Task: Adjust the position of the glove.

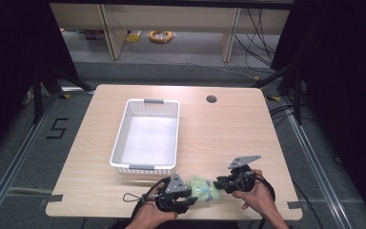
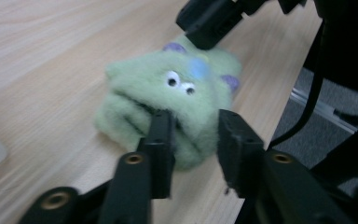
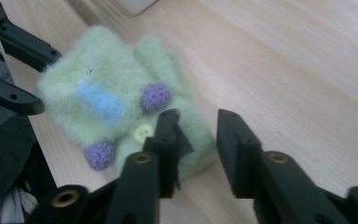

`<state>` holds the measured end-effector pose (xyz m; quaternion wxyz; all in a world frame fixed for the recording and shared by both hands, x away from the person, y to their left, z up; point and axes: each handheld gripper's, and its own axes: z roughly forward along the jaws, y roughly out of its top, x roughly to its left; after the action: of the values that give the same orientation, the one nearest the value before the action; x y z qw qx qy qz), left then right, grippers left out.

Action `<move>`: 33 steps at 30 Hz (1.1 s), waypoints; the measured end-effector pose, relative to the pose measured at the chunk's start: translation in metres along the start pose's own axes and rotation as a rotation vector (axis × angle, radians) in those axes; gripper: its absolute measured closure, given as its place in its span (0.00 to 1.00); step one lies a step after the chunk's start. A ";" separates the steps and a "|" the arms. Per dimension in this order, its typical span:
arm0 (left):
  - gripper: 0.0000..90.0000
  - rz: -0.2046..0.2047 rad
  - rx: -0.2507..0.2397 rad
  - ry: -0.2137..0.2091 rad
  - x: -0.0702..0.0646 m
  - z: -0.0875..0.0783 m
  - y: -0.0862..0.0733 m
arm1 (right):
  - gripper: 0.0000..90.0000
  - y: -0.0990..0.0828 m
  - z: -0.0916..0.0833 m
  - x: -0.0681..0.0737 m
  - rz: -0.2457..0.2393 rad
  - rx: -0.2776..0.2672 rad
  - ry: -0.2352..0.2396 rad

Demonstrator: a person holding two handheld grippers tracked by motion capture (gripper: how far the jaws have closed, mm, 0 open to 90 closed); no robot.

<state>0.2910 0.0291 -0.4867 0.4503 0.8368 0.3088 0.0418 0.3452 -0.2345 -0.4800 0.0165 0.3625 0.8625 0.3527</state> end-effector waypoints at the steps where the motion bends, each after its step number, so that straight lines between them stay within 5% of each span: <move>1: 0.67 -0.002 -0.006 -0.002 0.005 -0.003 0.001 | 0.73 0.000 -0.001 0.000 0.007 -0.001 0.000; 2: 0.62 -0.049 -0.020 0.002 0.006 -0.006 0.001 | 0.69 -0.001 -0.003 0.000 -0.002 -0.010 0.003; 5: 0.58 -0.082 -0.052 0.042 0.014 -0.013 0.000 | 0.63 -0.007 -0.009 0.003 0.009 -0.032 -0.017; 10: 0.53 -0.089 -0.020 0.067 0.023 -0.017 -0.002 | 0.53 -0.011 -0.011 0.007 0.049 -0.046 -0.023; 11: 0.53 -0.121 -0.028 0.070 0.022 -0.015 -0.002 | 0.53 -0.011 -0.011 0.008 0.055 -0.054 -0.026; 12: 0.53 -0.108 0.002 0.063 0.024 -0.014 -0.002 | 0.53 -0.011 -0.010 0.009 0.052 -0.060 -0.024; 15: 0.53 -0.164 -0.005 0.055 0.022 -0.004 -0.004 | 0.51 -0.010 -0.007 0.013 0.058 -0.053 -0.009; 17: 0.52 -0.164 0.037 0.034 0.025 -0.002 -0.002 | 0.50 -0.010 -0.002 0.014 0.065 -0.041 -0.005; 22: 0.54 -0.209 0.055 0.014 0.031 0.009 0.002 | 0.50 -0.013 0.008 0.011 0.083 0.004 0.001; 33: 0.55 -0.242 0.099 -0.033 0.035 0.022 0.003 | 0.51 -0.018 0.014 0.006 0.144 0.007 0.039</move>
<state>0.3281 0.0308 -0.5050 0.4150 0.8153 0.4017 -0.0419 0.3338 -0.2309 -0.5006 -0.0270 0.4170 0.8355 0.3569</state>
